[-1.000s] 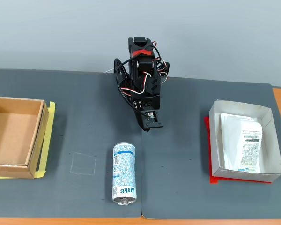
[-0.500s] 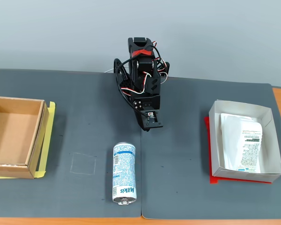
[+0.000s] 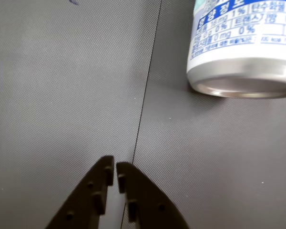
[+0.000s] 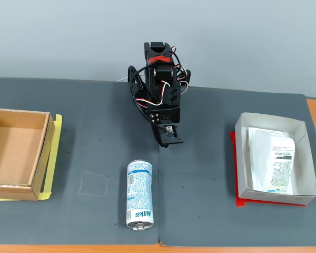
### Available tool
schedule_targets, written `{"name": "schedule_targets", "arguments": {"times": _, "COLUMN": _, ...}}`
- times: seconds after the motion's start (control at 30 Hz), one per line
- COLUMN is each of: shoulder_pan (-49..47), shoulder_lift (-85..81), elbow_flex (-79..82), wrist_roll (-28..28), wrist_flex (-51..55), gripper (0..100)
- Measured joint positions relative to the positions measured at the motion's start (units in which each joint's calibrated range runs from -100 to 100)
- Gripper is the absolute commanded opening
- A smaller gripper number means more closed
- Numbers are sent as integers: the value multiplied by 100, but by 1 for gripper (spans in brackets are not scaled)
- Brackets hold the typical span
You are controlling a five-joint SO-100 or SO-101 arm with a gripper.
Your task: Pick the can and put it in the brown box
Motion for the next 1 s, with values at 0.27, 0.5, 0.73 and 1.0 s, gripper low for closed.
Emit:
{"name": "schedule_targets", "arguments": {"times": 0.27, "shoulder_pan": 7, "shoulder_lift": 0, "elbow_flex": 0, "wrist_roll": -10, "wrist_flex": 0, "gripper": 1}}
{"name": "schedule_targets", "arguments": {"times": 0.5, "shoulder_pan": 15, "shoulder_lift": 355, "elbow_flex": -662, "wrist_roll": -10, "wrist_flex": 0, "gripper": 1}}
{"name": "schedule_targets", "arguments": {"times": 0.73, "shoulder_pan": 0, "shoulder_lift": 1716, "elbow_flex": -1995, "wrist_roll": -10, "wrist_flex": 0, "gripper": 1}}
{"name": "schedule_targets", "arguments": {"times": 1.0, "shoulder_pan": 7, "shoulder_lift": 3491, "elbow_flex": -4098, "wrist_roll": -10, "wrist_flex": 0, "gripper": 1}}
